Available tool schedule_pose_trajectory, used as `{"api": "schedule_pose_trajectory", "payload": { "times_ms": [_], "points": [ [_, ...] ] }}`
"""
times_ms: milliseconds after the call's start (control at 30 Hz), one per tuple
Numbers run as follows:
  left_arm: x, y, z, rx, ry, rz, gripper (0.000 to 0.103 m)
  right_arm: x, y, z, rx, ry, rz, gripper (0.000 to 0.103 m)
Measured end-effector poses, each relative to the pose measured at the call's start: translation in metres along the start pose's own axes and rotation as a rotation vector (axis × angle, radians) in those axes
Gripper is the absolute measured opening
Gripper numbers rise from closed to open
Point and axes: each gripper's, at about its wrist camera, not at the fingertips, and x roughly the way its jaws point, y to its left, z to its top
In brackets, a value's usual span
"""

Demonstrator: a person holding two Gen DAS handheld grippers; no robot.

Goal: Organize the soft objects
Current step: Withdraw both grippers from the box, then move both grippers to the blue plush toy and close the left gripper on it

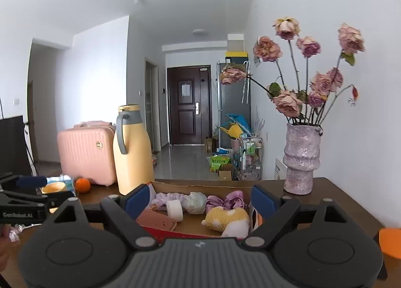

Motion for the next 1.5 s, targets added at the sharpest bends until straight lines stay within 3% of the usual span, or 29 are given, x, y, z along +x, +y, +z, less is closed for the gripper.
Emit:
{"api": "schedule_pose_trajectory", "payload": {
  "times_ms": [100, 200, 367, 500, 600, 900, 1033, 1133, 1333, 1400, 1500],
  "points": [
    [-0.023, 0.006, -0.022, -0.058, -0.005, -0.023, 0.095, -0.026, 0.001, -0.022, 0.026, -0.002, -0.002, 0.088],
    [-0.043, 0.007, -0.053, -0.062, 0.05, -0.046, 0.095, -0.058, 0.009, -0.056, -0.026, 0.0, -0.026, 0.088],
    [-0.078, 0.008, -0.091, -0.083, 0.104, -0.028, 0.095, -0.095, 0.014, -0.103, -0.009, 0.097, -0.03, 0.088],
    [-0.082, 0.013, -0.104, -0.145, 0.159, -0.091, 0.096, -0.107, 0.01, -0.126, 0.077, 0.166, 0.004, 0.088],
    [-0.068, 0.006, -0.101, -0.122, 0.166, -0.056, 0.096, -0.096, 0.011, -0.125, 0.068, 0.181, -0.017, 0.088],
    [-0.022, -0.001, -0.099, -0.131, 0.23, -0.089, 0.092, -0.051, 0.002, -0.124, 0.124, 0.234, 0.011, 0.086],
    [0.011, -0.005, -0.094, -0.143, 0.266, -0.119, 0.085, -0.014, -0.007, -0.123, 0.189, 0.281, 0.044, 0.077],
    [0.044, -0.011, -0.088, -0.183, 0.301, -0.168, 0.085, 0.021, -0.014, -0.121, 0.262, 0.323, 0.075, 0.063],
    [0.113, -0.019, -0.085, -0.283, 0.421, -0.238, 0.062, 0.087, -0.013, -0.117, 0.321, 0.372, 0.119, 0.053],
    [0.125, -0.02, -0.088, -0.315, 0.451, -0.269, 0.047, 0.1, -0.011, -0.119, 0.327, 0.385, 0.121, 0.049],
    [0.129, -0.019, -0.093, -0.338, 0.478, -0.313, 0.034, 0.107, -0.008, -0.125, 0.347, 0.399, 0.135, 0.039]
  ]
}}
